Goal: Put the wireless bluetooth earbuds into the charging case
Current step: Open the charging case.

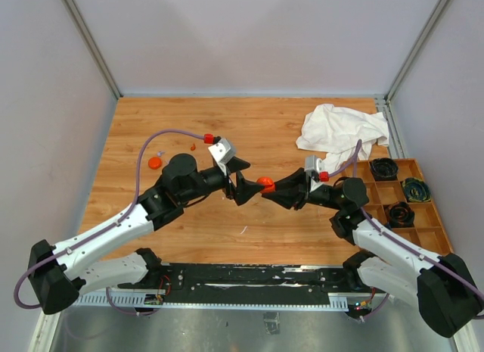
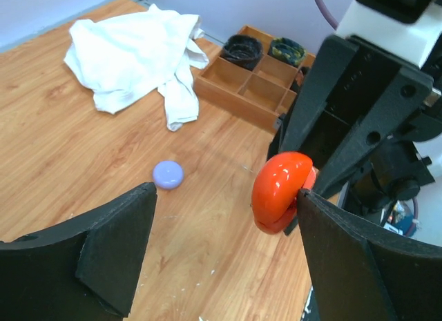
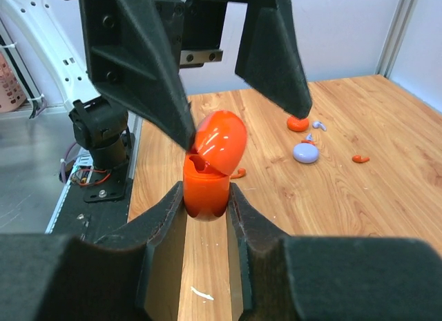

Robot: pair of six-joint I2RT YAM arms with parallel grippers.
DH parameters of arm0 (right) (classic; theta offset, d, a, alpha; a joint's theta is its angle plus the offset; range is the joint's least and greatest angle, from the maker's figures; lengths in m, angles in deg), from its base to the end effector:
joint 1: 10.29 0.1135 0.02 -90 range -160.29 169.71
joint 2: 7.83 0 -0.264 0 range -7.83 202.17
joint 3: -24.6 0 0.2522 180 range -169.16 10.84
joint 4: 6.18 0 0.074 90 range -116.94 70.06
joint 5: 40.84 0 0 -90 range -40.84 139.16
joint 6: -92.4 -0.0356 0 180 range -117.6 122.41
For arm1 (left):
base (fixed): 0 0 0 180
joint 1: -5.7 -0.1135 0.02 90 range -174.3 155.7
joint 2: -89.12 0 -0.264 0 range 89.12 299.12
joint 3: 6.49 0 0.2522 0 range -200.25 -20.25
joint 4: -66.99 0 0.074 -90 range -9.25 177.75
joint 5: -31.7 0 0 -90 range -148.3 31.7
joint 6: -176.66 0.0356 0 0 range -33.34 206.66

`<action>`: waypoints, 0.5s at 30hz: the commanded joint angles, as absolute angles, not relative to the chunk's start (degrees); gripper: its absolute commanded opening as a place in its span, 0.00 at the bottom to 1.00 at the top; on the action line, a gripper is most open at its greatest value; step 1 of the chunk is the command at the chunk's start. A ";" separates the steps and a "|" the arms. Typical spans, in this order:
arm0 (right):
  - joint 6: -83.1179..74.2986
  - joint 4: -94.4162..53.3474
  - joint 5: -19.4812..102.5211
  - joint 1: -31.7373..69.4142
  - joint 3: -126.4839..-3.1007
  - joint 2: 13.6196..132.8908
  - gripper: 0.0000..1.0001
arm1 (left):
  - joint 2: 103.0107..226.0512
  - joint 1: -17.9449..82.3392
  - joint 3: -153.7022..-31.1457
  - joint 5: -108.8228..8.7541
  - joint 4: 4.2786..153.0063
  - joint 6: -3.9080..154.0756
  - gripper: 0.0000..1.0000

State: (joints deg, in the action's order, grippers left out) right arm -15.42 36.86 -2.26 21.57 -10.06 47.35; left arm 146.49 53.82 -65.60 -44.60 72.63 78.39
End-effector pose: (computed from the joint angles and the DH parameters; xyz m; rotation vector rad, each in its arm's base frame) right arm 0.1504 0.1262 0.2787 -0.9804 1.0585 1.2475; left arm 0.1526 -0.1829 0.3361 0.7645 1.5449 -0.9374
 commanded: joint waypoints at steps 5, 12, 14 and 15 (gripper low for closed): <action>-15.89 39.74 -5.53 22.44 -9.86 47.80 0.07 | 145.62 52.46 -68.02 -49.25 71.52 77.31 0.87; -15.18 38.72 -3.91 22.42 -9.55 47.68 0.07 | 145.26 52.46 -67.82 -49.10 71.52 76.84 0.88; -14.52 37.61 -2.56 22.44 -9.47 47.40 0.07 | 144.93 52.46 -67.57 -49.80 71.62 76.46 0.89; -13.93 36.23 -1.67 22.49 -9.53 47.23 0.07 | 144.79 52.46 -67.39 -50.99 71.89 75.90 0.90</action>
